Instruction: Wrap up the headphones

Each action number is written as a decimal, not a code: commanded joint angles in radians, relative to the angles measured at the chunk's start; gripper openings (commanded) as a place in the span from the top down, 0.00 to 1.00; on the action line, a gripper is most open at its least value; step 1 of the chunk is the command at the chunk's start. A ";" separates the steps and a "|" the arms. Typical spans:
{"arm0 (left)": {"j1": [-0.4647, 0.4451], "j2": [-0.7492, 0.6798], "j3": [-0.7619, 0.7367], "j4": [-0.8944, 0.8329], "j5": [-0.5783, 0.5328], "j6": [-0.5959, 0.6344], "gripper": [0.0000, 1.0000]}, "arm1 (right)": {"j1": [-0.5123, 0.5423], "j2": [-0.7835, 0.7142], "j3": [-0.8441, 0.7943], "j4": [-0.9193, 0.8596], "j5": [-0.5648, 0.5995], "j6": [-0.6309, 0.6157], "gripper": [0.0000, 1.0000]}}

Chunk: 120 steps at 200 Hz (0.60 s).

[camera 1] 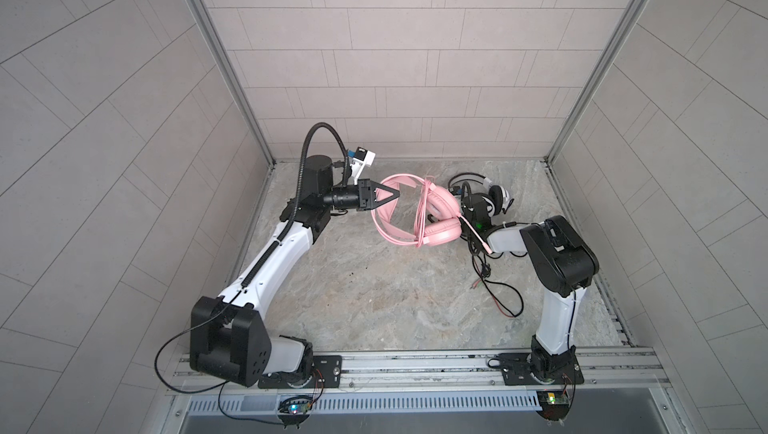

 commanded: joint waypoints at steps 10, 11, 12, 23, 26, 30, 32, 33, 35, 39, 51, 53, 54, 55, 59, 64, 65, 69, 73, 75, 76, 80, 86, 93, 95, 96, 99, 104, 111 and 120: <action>0.002 -0.029 0.042 0.058 0.018 -0.014 1.00 | 0.001 0.018 0.004 0.035 -0.005 0.023 0.67; 0.001 -0.028 0.042 0.058 0.018 -0.015 1.00 | 0.001 0.018 0.004 0.035 -0.005 0.023 0.68; 0.001 -0.029 0.042 0.059 0.017 -0.015 1.00 | 0.001 0.018 0.003 0.034 -0.006 0.023 0.69; 0.001 -0.027 0.042 0.059 0.014 -0.014 1.00 | 0.000 0.020 0.000 0.030 -0.007 0.022 0.79; 0.000 -0.025 0.042 0.060 0.012 -0.015 1.00 | 0.001 0.018 -0.001 0.029 -0.007 0.023 0.81; 0.001 -0.024 0.042 0.060 0.009 -0.015 1.00 | 0.000 0.018 -0.004 0.029 -0.006 0.026 0.83; 0.001 -0.024 0.042 0.060 0.009 -0.015 1.00 | 0.001 0.017 -0.006 0.029 -0.006 0.026 0.84; 0.001 -0.025 0.042 0.060 0.009 -0.015 1.00 | 0.001 0.016 -0.006 0.029 -0.005 0.026 0.84; 0.001 -0.023 0.042 0.060 0.008 -0.015 1.00 | 0.001 0.016 -0.007 0.028 -0.005 0.026 0.85; 0.002 -0.023 0.041 0.060 0.006 -0.015 1.00 | 0.001 0.014 -0.012 0.029 -0.004 0.029 0.86; 0.001 -0.021 0.039 0.060 -0.004 -0.014 1.00 | 0.001 0.006 -0.022 0.028 -0.007 0.034 0.88; 0.001 -0.021 0.039 0.060 -0.007 -0.015 1.00 | 0.002 0.003 -0.025 0.028 -0.006 0.036 0.88; 0.002 -0.022 0.039 0.060 -0.008 -0.014 1.00 | 0.002 0.002 -0.026 0.027 -0.005 0.036 0.88; 0.001 -0.021 0.039 0.061 -0.009 -0.015 1.00 | 0.002 0.001 -0.027 0.027 -0.005 0.035 0.88; 0.001 -0.021 0.037 0.061 -0.013 -0.014 1.00 | 0.002 -0.004 -0.033 0.026 -0.005 0.037 0.88; 0.002 -0.021 0.036 0.064 -0.019 -0.014 1.00 | 0.004 -0.012 -0.041 0.026 -0.002 0.038 0.89; 0.001 -0.021 0.036 0.065 -0.020 -0.014 1.00 | 0.005 -0.014 -0.044 0.026 0.000 0.039 0.89; 0.000 -0.020 0.036 0.066 -0.024 -0.014 1.00 | 0.006 -0.022 -0.050 0.019 0.010 0.039 0.89; 0.001 -0.019 0.035 0.069 -0.026 -0.014 1.00 | 0.009 -0.031 -0.056 0.006 0.022 0.039 0.89; 0.001 -0.020 0.035 0.071 -0.028 -0.015 1.00 | 0.011 -0.035 -0.058 -0.001 0.028 0.038 0.90; 0.000 -0.019 0.035 0.071 -0.029 -0.015 1.00 | 0.011 -0.038 -0.058 -0.004 0.031 0.038 0.90; 0.002 -0.019 0.035 0.075 -0.036 -0.016 1.00 | 0.016 -0.047 -0.064 -0.019 0.042 0.034 0.90; 0.001 -0.023 0.035 0.070 -0.051 -0.012 1.00 | 0.022 -0.063 -0.073 -0.039 0.055 0.025 0.91; 0.002 -0.030 0.038 0.053 -0.075 0.001 1.00 | 0.031 -0.080 -0.085 -0.060 0.070 0.015 0.91; 0.001 -0.034 0.038 0.052 -0.083 0.005 1.00 | 0.034 -0.084 -0.089 -0.065 0.074 0.013 0.91; 0.001 -0.036 0.038 0.051 -0.087 0.007 1.00 | 0.036 -0.087 -0.090 -0.067 0.075 0.011 0.92; 0.001 -0.042 0.037 0.051 -0.098 0.013 1.00 | 0.040 -0.093 -0.095 -0.074 0.079 0.010 0.92; 0.001 -0.054 0.035 0.052 -0.117 0.019 1.00 | 0.046 -0.101 -0.104 -0.082 0.081 0.009 0.92; 0.002 -0.069 0.033 0.052 -0.145 0.028 1.00 | 0.054 -0.114 -0.119 -0.088 0.078 0.011 0.92; 0.000 -0.085 0.031 0.053 -0.184 0.033 1.00 | 0.061 -0.129 -0.139 -0.091 0.071 0.023 0.92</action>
